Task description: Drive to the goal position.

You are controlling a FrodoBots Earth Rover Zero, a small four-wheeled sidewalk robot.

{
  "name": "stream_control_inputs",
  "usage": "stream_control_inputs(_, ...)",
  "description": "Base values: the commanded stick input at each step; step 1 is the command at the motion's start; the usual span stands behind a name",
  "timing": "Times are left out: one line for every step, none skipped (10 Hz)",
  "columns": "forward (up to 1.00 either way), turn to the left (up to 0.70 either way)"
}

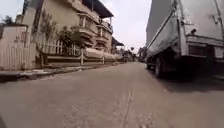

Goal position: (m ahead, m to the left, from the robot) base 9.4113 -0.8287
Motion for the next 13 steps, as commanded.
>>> stream_control_inputs(0.85, -0.34)
stream_control_inputs(0.85, -0.34)
stream_control_inputs(0.85, -0.34)
stream_control_inputs(0.85, -0.05)
stream_control_inputs(0.85, -0.01)
stream_control_inputs(0.85, 0.00)
stream_control_inputs(0.85, 0.00)
stream_control_inputs(0.85, 0.00)
stream_control_inputs(0.85, 0.00)
stream_control_inputs(0.85, 0.00)
stream_control_inputs(0.85, 0.00)
stream_control_inputs(0.85, 0.00)
stream_control_inputs(0.85, 0.00)
